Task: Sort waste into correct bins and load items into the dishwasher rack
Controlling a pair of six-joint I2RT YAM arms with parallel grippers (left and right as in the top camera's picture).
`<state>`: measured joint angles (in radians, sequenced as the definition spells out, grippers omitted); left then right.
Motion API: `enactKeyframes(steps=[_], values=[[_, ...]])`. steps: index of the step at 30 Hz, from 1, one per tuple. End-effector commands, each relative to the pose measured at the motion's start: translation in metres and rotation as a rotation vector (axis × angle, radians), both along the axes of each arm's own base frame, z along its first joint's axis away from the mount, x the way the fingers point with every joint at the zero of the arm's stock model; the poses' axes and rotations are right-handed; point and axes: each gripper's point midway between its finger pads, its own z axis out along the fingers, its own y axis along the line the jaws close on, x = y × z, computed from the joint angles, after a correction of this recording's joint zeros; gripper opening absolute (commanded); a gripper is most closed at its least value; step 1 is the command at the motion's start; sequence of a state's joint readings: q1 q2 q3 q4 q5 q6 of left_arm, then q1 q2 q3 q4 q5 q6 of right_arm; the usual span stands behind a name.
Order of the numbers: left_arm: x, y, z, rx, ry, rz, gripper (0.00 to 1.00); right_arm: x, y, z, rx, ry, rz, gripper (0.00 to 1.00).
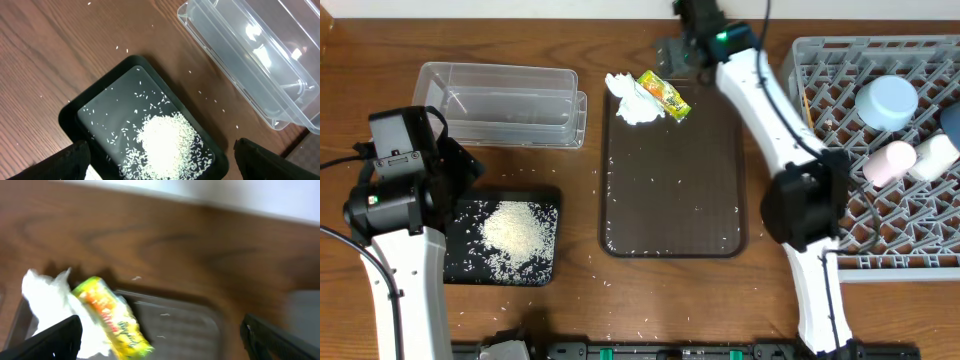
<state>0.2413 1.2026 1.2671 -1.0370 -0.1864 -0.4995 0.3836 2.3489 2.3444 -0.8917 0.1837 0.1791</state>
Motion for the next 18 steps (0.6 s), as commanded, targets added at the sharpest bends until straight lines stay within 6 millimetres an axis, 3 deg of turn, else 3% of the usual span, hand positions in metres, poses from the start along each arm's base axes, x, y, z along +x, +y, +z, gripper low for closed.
enactKeyframes(steps=[1,4,7,12,18], values=[[0.0,0.002,0.005,0.005,-0.012,0.014,0.94,-0.009,-0.083,0.126,-0.04,-0.232,-0.224,0.99],[0.001,0.002,0.005,0.005,-0.012,0.014,0.94,-0.025,-0.143,0.156,-0.065,-0.244,-0.332,0.99],[0.0,0.002,0.005,0.005,-0.012,0.014,0.94,-0.04,-0.208,0.163,-0.088,-0.214,-0.444,0.99],[0.0,0.002,0.005,0.005,-0.012,0.014,0.94,-0.071,-0.294,0.14,-0.129,-0.074,-0.598,0.99],[0.005,0.007,0.009,0.027,-0.037,0.023,0.94,-0.108,-0.362,0.124,-0.152,0.041,-0.736,0.99]])
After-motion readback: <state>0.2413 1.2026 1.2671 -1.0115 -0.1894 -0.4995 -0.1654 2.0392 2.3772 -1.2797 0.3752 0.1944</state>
